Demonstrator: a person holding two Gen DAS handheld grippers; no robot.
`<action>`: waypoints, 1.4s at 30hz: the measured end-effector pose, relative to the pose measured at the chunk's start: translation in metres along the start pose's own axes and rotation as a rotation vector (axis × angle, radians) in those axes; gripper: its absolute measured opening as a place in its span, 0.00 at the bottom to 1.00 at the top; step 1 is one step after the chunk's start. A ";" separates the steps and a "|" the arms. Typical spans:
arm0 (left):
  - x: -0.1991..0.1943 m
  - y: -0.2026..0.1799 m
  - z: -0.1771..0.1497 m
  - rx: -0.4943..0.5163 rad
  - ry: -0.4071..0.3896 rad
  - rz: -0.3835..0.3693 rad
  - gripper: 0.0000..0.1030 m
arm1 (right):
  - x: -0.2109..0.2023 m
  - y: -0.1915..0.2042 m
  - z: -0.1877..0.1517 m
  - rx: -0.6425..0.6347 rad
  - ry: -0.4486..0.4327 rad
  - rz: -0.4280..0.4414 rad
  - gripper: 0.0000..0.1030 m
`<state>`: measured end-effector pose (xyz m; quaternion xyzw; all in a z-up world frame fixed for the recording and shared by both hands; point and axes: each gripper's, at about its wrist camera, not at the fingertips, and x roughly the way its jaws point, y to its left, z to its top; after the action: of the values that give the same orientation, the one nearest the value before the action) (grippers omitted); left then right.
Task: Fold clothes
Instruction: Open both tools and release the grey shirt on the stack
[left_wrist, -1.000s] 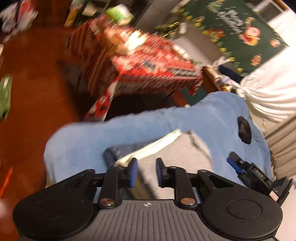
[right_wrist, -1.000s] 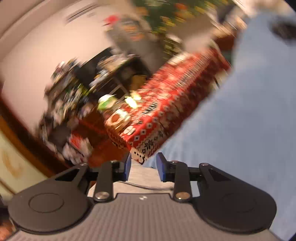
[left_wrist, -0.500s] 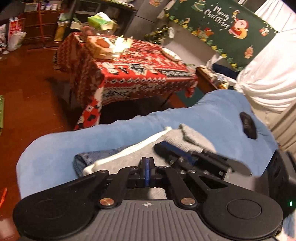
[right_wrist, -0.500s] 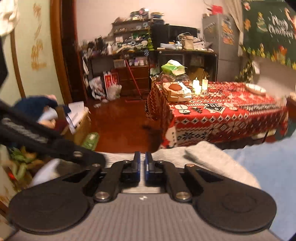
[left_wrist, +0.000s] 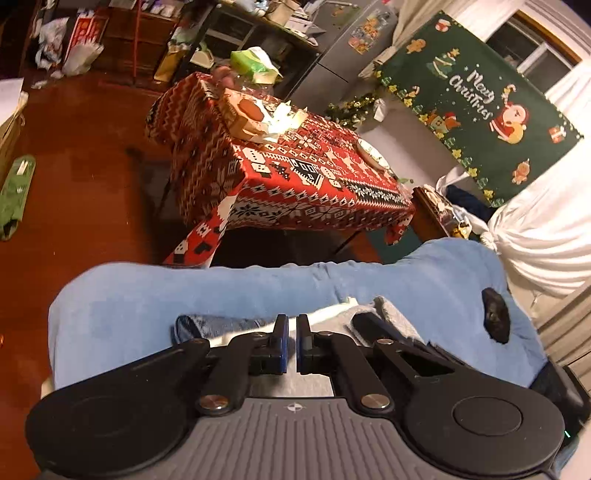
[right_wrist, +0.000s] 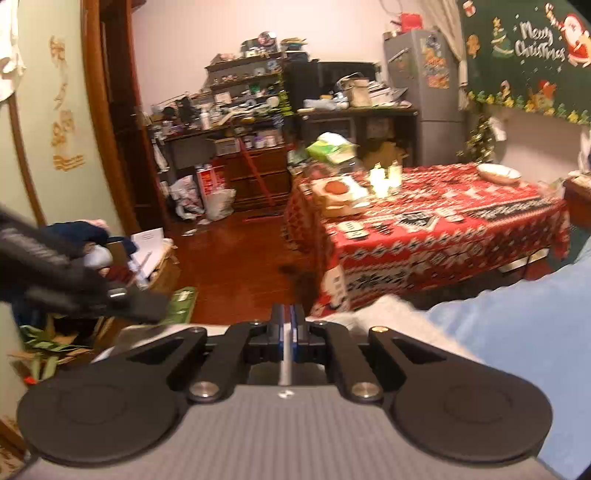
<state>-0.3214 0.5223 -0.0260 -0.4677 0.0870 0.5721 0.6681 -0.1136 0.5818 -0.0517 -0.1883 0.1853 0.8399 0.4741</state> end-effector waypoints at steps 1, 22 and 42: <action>0.005 0.002 -0.002 0.008 0.010 0.031 0.04 | 0.000 0.001 -0.003 -0.008 0.004 -0.009 0.03; -0.004 -0.021 -0.028 0.218 0.089 0.010 0.02 | -0.095 -0.029 -0.047 0.113 -0.026 -0.180 0.03; -0.022 -0.076 -0.064 0.418 0.185 -0.089 0.03 | -0.194 -0.031 -0.099 0.402 -0.046 -0.259 0.23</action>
<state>-0.2374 0.4676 -0.0070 -0.3732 0.2438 0.4663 0.7641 0.0203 0.4076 -0.0459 -0.0934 0.3121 0.7224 0.6100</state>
